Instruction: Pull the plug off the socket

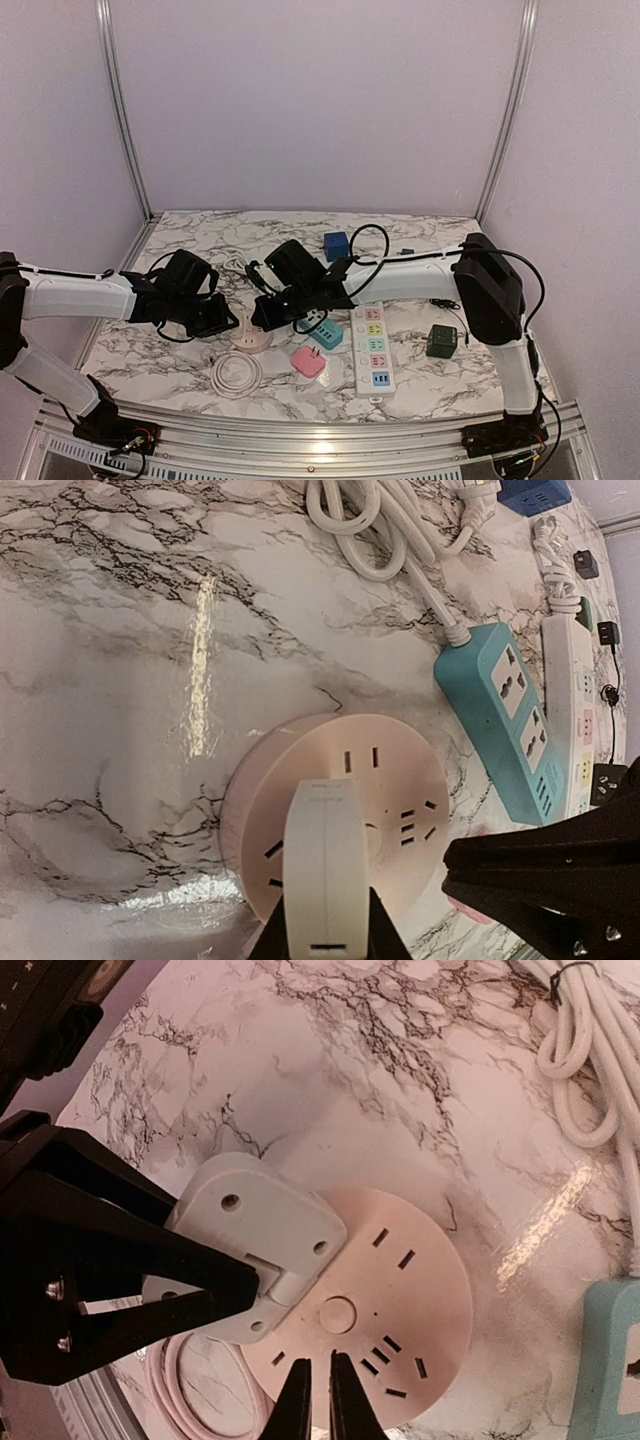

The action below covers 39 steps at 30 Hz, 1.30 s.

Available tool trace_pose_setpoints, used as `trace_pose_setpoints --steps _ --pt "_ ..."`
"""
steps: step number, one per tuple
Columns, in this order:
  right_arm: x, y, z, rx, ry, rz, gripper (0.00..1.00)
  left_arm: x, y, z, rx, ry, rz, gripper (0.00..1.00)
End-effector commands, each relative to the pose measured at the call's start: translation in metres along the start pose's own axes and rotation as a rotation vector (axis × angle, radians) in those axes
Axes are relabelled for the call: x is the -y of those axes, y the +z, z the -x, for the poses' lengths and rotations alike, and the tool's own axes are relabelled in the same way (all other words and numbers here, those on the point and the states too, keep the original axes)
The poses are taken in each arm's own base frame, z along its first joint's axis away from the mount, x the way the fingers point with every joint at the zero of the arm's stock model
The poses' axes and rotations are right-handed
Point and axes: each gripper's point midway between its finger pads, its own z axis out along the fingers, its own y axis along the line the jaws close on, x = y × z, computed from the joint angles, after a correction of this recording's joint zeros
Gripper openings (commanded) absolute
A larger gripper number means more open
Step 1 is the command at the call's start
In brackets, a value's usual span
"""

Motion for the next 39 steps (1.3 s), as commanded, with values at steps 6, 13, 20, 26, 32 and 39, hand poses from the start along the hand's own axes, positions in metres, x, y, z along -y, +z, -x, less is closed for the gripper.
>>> trace_pose_setpoints --steps 6,13,20,26,32,39 --pt "0.015 0.017 -0.009 -0.033 0.006 -0.036 0.06 -0.011 0.003 -0.019 -0.094 -0.001 0.042 0.0" --pt "0.02 0.024 -0.016 -0.057 0.007 -0.052 0.04 -0.006 0.003 -0.018 -0.097 -0.002 0.023 0.0" --pt "0.037 0.028 -0.033 -0.104 0.004 -0.128 0.03 0.009 -0.004 -0.007 -0.07 0.007 -0.02 0.0" --pt "0.046 0.034 -0.046 -0.142 0.005 -0.157 0.02 0.023 -0.01 0.003 -0.037 0.02 -0.108 0.0" --pt "0.048 0.038 -0.05 -0.156 -0.025 -0.204 0.02 0.031 -0.017 0.012 0.006 0.007 -0.203 0.0" --pt "0.052 0.039 -0.058 -0.174 -0.025 -0.222 0.02 0.037 -0.026 0.02 0.053 -0.024 -0.307 0.0"
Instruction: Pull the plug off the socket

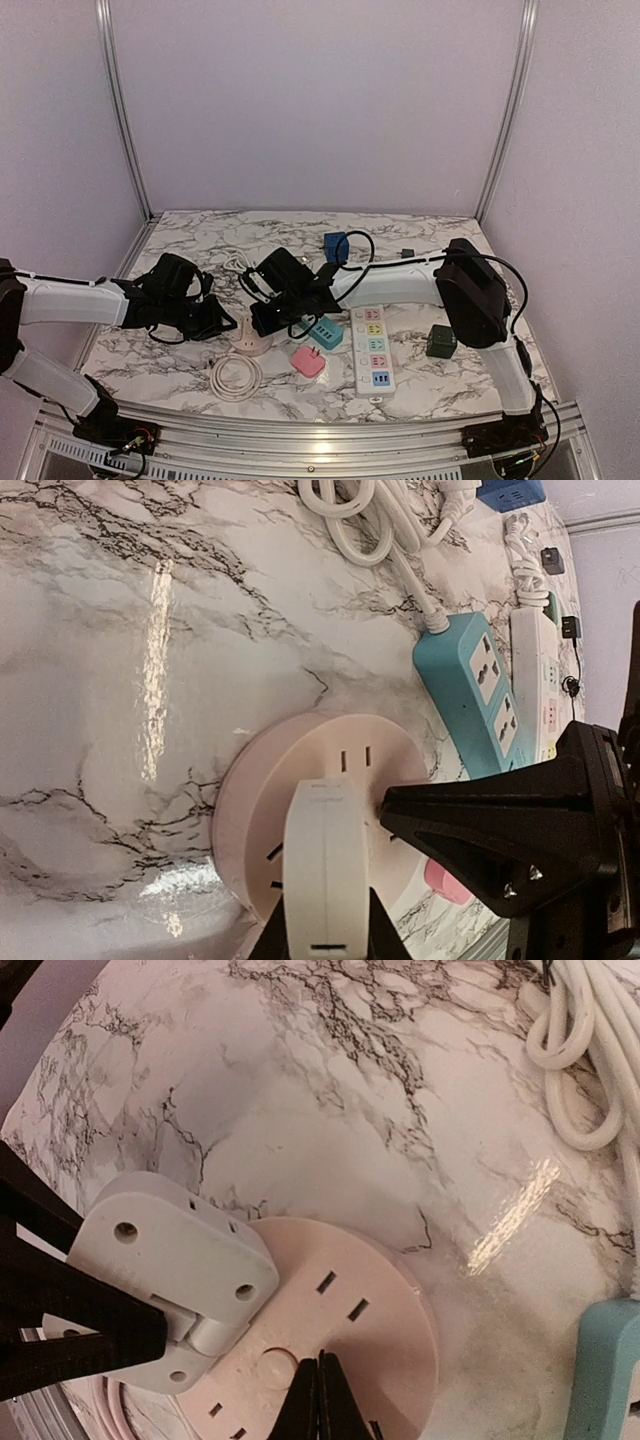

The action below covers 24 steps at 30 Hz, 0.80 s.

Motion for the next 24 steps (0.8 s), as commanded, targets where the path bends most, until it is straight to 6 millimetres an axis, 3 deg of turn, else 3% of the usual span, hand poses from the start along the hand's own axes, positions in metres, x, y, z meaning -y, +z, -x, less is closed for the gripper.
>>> trace_pose_setpoints --steps 1,15,24 --pt "0.029 0.019 -0.05 -0.149 0.0 -0.11 0.02 0.042 -0.018 0.02 0.081 0.04 -0.192 0.0" --pt "0.028 0.022 -0.051 -0.152 -0.006 -0.116 0.02 0.069 -0.028 0.019 0.102 0.051 -0.393 0.0" --pt "0.027 0.021 -0.048 -0.149 -0.007 -0.118 0.02 0.071 -0.034 0.023 0.099 0.008 -0.476 0.0"
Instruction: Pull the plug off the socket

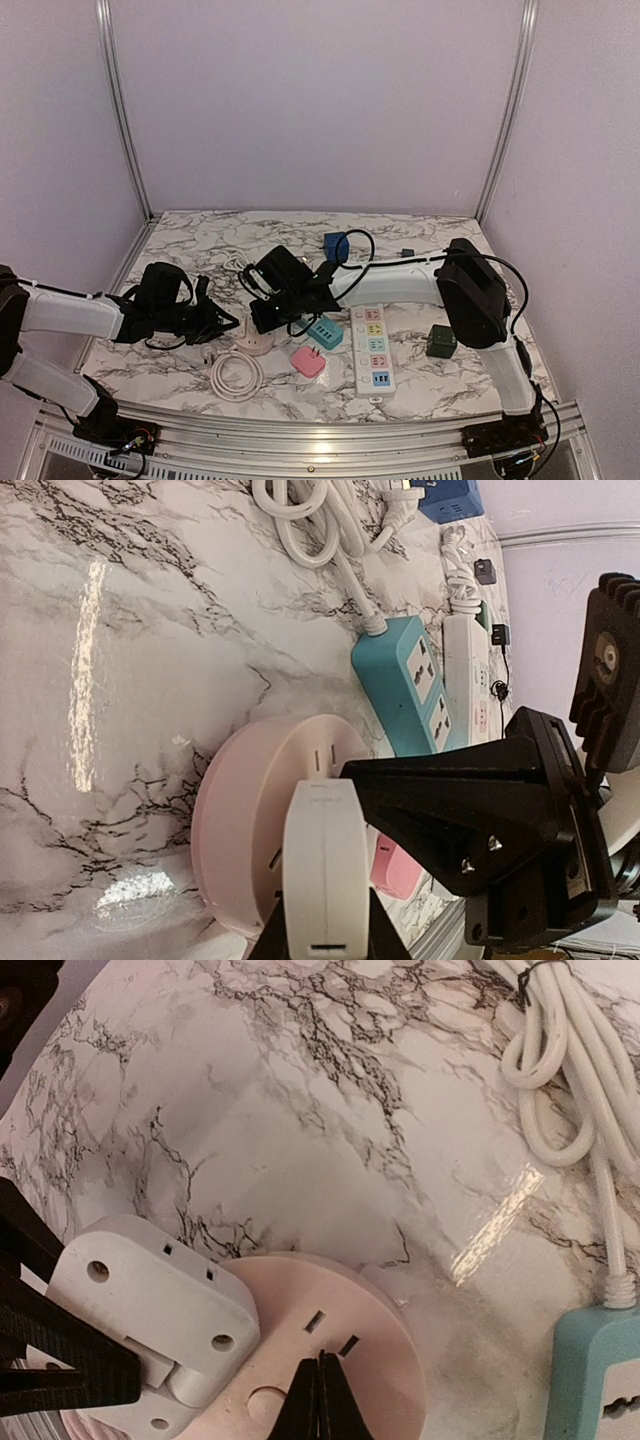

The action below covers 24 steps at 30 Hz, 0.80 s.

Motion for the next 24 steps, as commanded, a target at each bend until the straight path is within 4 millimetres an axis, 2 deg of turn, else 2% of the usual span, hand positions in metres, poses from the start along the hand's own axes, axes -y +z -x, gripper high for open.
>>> trace_pose_setpoints --steps 1,11,17,21,24 --pt "0.025 0.023 -0.055 -0.169 -0.003 -0.089 0.02 0.066 -0.017 0.02 0.053 0.086 -0.277 0.0" --pt "0.024 0.021 -0.053 -0.161 -0.017 -0.109 0.02 0.063 -0.018 0.025 0.051 0.022 -0.324 0.0" --pt "0.03 0.007 -0.034 -0.115 -0.042 -0.134 0.03 0.06 -0.012 0.025 0.03 -0.001 -0.324 0.0" --pt "0.018 -0.011 -0.012 -0.047 -0.092 -0.099 0.13 0.052 -0.003 0.023 0.007 -0.023 -0.297 0.0" --pt "0.009 -0.019 -0.006 -0.007 -0.135 -0.057 0.2 0.046 0.002 0.021 -0.008 -0.038 -0.274 0.0"
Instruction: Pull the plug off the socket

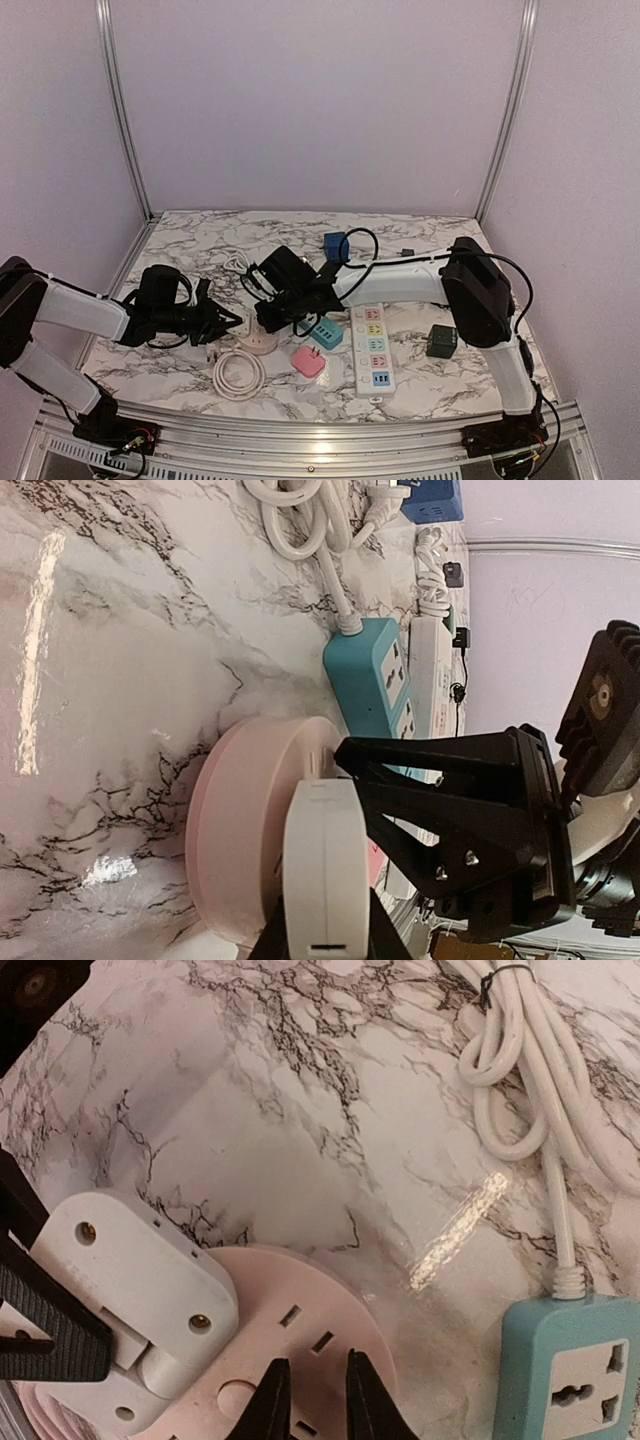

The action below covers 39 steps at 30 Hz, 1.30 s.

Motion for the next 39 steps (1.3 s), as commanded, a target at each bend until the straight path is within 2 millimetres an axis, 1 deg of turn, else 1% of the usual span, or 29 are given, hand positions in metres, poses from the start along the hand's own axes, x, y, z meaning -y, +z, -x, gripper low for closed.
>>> trace_pose_setpoints --steps 1,5,9,13,17,20,24,30,39 --pt "-0.005 -0.015 -0.007 -0.007 -0.084 0.021 0.22 0.044 0.003 0.013 0.008 0.08 -0.144 0.0" --pt "-0.012 -0.02 -0.012 0.007 -0.152 0.039 0.28 0.038 0.006 0.013 0.004 0.07 -0.123 0.0" --pt "-0.019 -0.027 -0.011 0.036 -0.209 0.053 0.32 0.034 0.008 0.013 0.002 0.065 -0.103 0.0" --pt "-0.031 -0.025 -0.014 0.037 -0.294 0.042 0.35 0.032 0.008 0.012 -0.002 0.063 -0.093 0.0" --pt "-0.028 -0.013 -0.021 0.004 -0.32 -0.03 0.36 0.034 0.008 0.011 -0.008 0.069 -0.093 0.0" --pt "-0.02 -0.004 -0.029 -0.029 -0.309 -0.069 0.36 0.037 0.007 0.011 -0.011 0.069 -0.104 0.0" --pt "-0.01 0.002 -0.044 -0.07 -0.303 -0.102 0.36 0.048 0.004 0.011 -0.013 0.068 -0.143 0.0" --pt "-0.001 0.008 -0.061 -0.109 -0.287 -0.121 0.37 0.055 0.002 0.011 -0.017 0.066 -0.186 0.0" --pt "-0.001 0.016 -0.069 -0.132 -0.258 -0.108 0.37 0.061 -0.003 0.007 -0.021 0.075 -0.232 0.0"
